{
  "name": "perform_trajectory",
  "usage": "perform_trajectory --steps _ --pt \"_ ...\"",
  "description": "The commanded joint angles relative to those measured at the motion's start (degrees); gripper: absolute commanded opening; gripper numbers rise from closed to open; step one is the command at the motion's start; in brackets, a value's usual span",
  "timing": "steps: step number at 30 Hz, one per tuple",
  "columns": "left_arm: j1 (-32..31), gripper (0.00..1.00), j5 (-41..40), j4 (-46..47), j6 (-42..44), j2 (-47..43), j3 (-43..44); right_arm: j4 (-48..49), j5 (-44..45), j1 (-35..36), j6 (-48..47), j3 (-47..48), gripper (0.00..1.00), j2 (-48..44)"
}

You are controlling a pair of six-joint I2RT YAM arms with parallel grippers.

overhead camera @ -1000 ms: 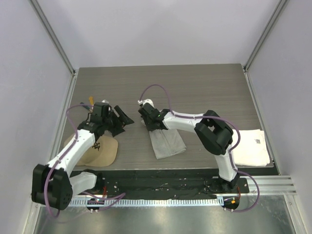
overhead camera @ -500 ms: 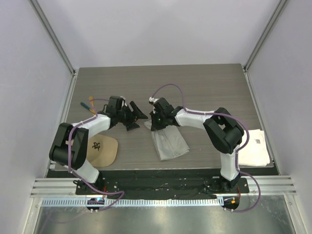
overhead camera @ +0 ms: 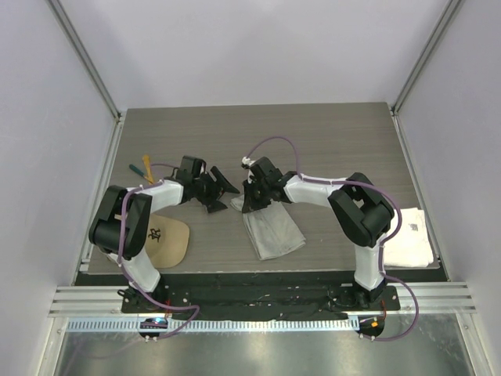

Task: Fold the napkin into a case and place the utensils inside
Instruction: Stuff the 2/3-rectangle-folded napkin at the center of the board.

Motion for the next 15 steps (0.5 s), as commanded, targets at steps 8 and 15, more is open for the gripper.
perform_trajectory --steps 8,15 --pt "-1.9 0.71 1.1 2.1 -3.4 5.1 2.1 2.1 -3.0 -1.3 1.8 -1.2 0.01 -4.0" --pt "-2.3 0.68 1.3 3.1 -3.7 6.7 1.5 2.6 -4.2 -1.7 2.3 -0.6 0.01 -4.0"
